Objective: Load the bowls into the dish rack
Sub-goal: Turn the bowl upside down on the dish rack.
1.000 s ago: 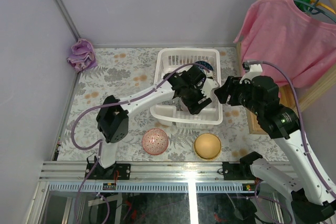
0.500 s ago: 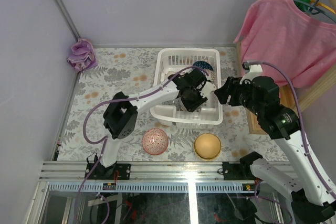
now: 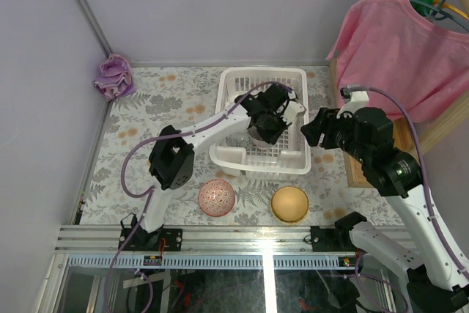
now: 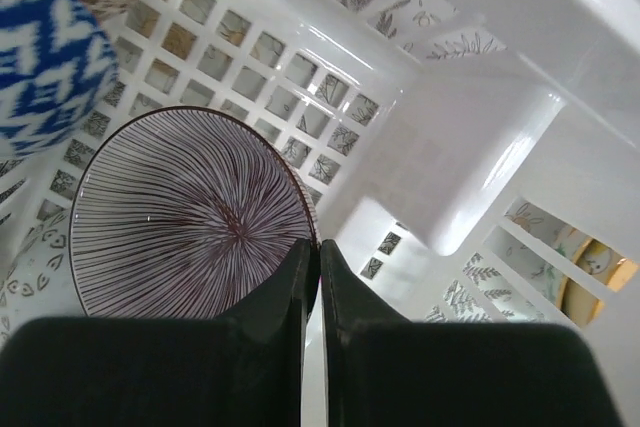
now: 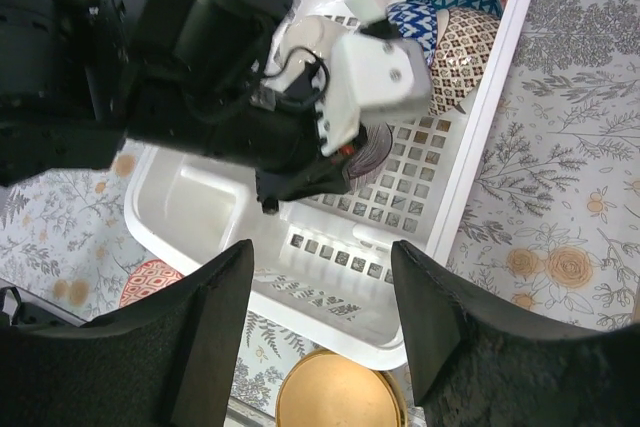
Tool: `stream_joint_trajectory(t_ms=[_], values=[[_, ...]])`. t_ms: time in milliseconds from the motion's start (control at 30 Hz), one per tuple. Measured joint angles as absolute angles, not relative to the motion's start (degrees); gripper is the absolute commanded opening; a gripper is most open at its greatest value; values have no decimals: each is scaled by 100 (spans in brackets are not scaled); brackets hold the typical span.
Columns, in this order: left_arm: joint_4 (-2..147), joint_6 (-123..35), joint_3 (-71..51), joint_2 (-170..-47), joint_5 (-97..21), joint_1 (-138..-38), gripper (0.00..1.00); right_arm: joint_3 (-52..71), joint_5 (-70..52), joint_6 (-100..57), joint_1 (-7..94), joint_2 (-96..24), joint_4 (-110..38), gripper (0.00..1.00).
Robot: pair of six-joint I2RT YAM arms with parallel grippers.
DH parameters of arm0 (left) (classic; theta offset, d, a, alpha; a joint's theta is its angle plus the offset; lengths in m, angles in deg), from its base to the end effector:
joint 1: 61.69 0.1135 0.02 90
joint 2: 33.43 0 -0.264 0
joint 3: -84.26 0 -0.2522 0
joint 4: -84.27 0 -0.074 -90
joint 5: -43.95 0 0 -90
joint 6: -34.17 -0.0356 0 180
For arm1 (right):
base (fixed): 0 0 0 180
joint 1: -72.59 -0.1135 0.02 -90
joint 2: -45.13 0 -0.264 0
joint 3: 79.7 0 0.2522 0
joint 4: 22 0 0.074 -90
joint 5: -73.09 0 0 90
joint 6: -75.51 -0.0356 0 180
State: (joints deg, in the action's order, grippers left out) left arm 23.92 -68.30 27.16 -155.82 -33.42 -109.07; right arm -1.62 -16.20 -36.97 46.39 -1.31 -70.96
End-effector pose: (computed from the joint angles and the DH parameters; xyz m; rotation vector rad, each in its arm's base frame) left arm 0.3113 -0.3498 0.2447 1.3965 2.2671 -0.4961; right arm 0.1410 0.0699 0.4045 -0.0709 1.9152 0.5919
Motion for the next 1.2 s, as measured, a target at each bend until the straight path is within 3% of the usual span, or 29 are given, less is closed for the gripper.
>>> stream_joint_trajectory(t_ms=[300,600,900,1200], values=[[3454,-5356,2017,-14902,-1861,-9919,0,74,-1622,-3693,4639,-72,-7158,64],[7185,-2030,-525,-14347,-512,-9571,0,74,-1622,-3675,4639,-65,-7282,64],[10411,757,-1458,-14592,-370,-9552,0,76,-1622,-3621,4639,-65,-7317,64],[11965,1913,-1642,-14743,-862,-9528,0,76,-1620,-3562,4639,-65,-7383,64]])
